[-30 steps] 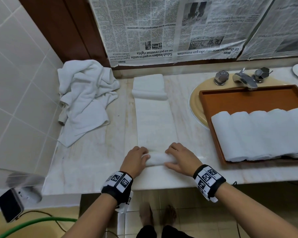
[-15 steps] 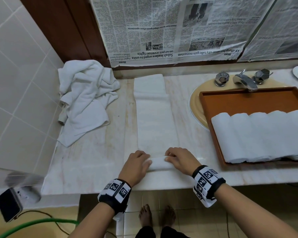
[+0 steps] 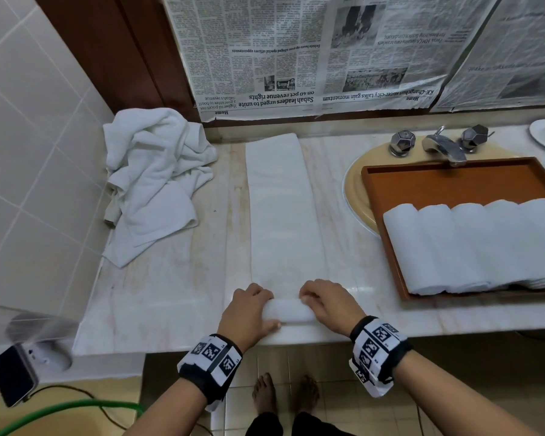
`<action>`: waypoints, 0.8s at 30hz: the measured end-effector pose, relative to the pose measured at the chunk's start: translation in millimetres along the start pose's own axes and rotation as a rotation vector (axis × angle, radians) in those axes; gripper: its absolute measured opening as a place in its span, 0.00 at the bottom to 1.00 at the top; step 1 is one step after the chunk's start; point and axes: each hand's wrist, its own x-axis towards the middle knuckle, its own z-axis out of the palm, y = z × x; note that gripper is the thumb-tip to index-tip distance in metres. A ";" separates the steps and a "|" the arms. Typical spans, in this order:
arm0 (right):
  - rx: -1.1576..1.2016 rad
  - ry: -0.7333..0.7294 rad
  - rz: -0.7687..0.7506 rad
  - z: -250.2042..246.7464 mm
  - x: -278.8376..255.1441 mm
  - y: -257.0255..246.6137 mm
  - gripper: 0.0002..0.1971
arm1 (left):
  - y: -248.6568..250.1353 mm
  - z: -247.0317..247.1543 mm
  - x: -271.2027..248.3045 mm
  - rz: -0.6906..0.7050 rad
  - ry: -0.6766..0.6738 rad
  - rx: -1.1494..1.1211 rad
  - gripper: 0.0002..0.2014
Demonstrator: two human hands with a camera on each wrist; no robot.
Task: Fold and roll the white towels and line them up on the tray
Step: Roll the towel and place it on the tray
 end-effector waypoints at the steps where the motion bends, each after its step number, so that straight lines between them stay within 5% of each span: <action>1: 0.048 0.000 0.010 -0.9 -0.3 1.4 0.06 | 2.0 0.8 -1.9 -0.011 0.008 0.010 0.26; 8: -0.366 0.181 -0.256 11.3 -16.5 8.9 0.13 | -0.9 0.1 3.6 -0.075 0.017 -0.193 0.21; 13: -0.554 0.072 -0.289 7.6 -20.1 7.7 0.18 | -2.4 0.1 6.7 -0.062 0.026 -0.190 0.16; 16: -0.354 -0.028 -0.175 1.4 -8.7 5.6 0.18 | -1.2 5.8 1.1 0.036 0.099 0.017 0.18; 20: -0.103 -0.100 -0.024 -11.4 5.8 3.6 0.19 | -4.5 14.9 -6.0 0.133 0.160 0.005 0.28; 24: 0.122 -0.102 0.030 -16.0 5.6 13.2 0.18 | -11.3 21.3 -6.2 0.152 0.225 0.070 0.24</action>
